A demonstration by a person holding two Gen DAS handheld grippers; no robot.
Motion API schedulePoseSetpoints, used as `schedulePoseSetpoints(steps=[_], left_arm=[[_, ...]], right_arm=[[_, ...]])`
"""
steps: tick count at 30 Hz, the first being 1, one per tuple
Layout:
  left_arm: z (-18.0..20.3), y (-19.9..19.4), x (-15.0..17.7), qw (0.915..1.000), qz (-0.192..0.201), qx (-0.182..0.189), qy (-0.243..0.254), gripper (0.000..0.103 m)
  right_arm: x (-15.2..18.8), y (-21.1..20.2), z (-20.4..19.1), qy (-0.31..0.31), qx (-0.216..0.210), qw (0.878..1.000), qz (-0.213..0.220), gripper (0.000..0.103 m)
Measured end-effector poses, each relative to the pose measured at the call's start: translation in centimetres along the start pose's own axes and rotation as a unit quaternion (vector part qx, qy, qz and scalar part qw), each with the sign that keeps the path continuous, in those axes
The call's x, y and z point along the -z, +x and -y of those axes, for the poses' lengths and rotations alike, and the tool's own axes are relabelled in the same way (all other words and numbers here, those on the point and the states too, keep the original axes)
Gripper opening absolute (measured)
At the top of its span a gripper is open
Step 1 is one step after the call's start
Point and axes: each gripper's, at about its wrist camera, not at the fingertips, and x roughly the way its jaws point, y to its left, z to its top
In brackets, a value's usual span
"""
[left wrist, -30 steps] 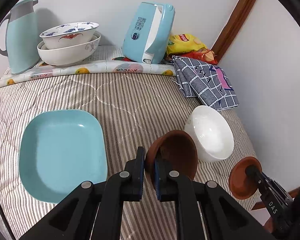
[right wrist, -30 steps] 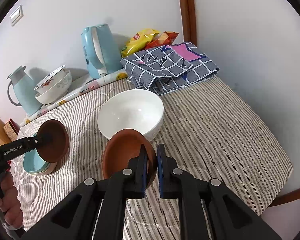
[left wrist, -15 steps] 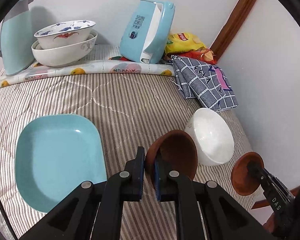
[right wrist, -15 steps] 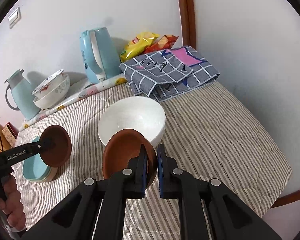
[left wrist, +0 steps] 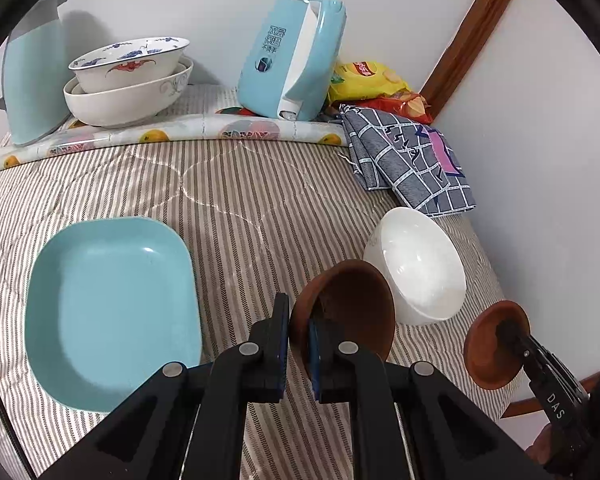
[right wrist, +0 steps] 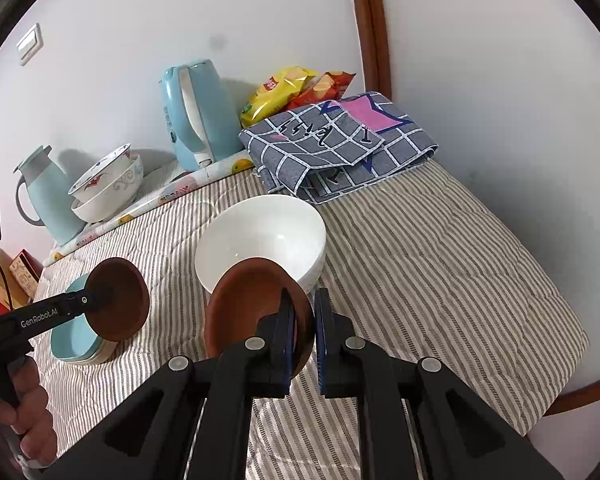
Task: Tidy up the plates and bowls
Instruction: 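Lift both brown bowls and carry them toward the white bowl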
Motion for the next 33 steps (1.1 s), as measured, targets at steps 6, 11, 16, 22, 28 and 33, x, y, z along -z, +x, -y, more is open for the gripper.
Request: schedulePoseSetpoints(steps=[6,11,16,22,28,33], left_arm=[[0.9,0.0,-0.1,0.9999,-0.001,0.008,0.011,0.009],[1.0,-0.1,-0.1,0.9999,-0.001,0.008,0.013,0.009],[0.9,-0.2,-0.2,0.9999,-0.001,0.006,0.009,0.009],[1.2,-0.1,-0.3,0.9999,-0.002,0.003,0.015,0.009],[1.6,-0.2,-0.2,0.9999,0.001,-0.006,0.015,0.009],[2.1,-0.6,-0.7,0.9998,0.009,-0.012,0.014,0.009]], right_arm=[[-0.1,-0.4,0.9,0.010,0.007,1.000,0.004,0.009],[-0.2,-0.4,1.3,0.016,0.009,1.000,0.006,0.009],[0.1,-0.3,1.4,0.017,0.006,1.000,0.001,0.009],[-0.2,-0.3,1.5,0.019,0.005,1.000,0.003,0.009],[-0.7,-0.6,1.7,0.015,-0.002,1.000,0.011,0.009],[-1.7,-1.2,1.7,0.006,-0.007,1.000,0.019,0.009]])
